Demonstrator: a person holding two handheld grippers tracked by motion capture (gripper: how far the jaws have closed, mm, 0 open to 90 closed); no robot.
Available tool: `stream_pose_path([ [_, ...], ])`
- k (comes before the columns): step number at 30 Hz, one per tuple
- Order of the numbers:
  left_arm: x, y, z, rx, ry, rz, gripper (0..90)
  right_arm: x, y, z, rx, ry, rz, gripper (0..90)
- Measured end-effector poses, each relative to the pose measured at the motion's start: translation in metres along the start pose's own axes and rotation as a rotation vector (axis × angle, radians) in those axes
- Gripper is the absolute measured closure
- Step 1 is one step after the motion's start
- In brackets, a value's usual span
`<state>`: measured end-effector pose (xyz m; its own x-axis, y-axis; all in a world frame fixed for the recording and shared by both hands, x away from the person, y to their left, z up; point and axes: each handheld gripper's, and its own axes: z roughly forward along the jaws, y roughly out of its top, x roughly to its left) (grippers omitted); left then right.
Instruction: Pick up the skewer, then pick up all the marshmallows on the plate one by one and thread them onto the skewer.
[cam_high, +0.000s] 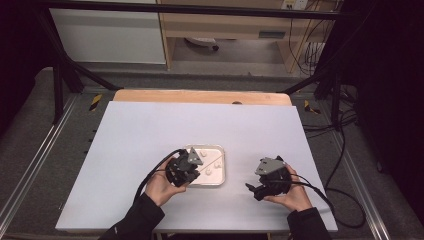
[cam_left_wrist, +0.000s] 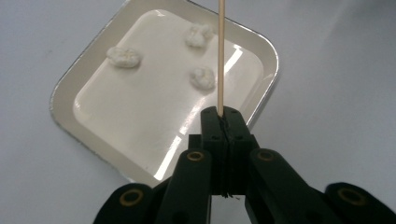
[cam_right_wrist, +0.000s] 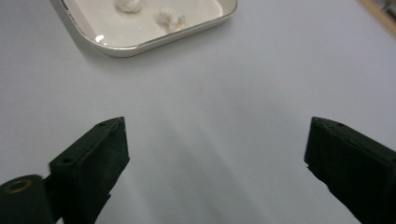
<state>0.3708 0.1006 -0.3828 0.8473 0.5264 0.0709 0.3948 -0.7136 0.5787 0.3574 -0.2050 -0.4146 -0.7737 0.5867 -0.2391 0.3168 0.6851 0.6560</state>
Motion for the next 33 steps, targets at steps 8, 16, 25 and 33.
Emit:
stream_pose_path([
  [8,0.011,-0.031,-0.017,-0.117,0.033,-0.097,89.0,0.004,0.001,0.002,-0.059,0.078,0.122,1.4],
  [16,0.014,-0.055,-0.034,-0.203,0.067,-0.154,88.9,0.001,0.011,0.0,-0.122,0.094,0.221,0.7],
  [25,0.019,-0.076,-0.044,-0.266,0.081,-0.19,88.9,0.002,0.031,0.016,-0.142,0.114,0.265,0.7],
  [33,0.025,-0.094,-0.049,-0.3,0.086,-0.237,88.9,0.006,0.054,0.041,-0.154,0.132,0.297,0.8],
])
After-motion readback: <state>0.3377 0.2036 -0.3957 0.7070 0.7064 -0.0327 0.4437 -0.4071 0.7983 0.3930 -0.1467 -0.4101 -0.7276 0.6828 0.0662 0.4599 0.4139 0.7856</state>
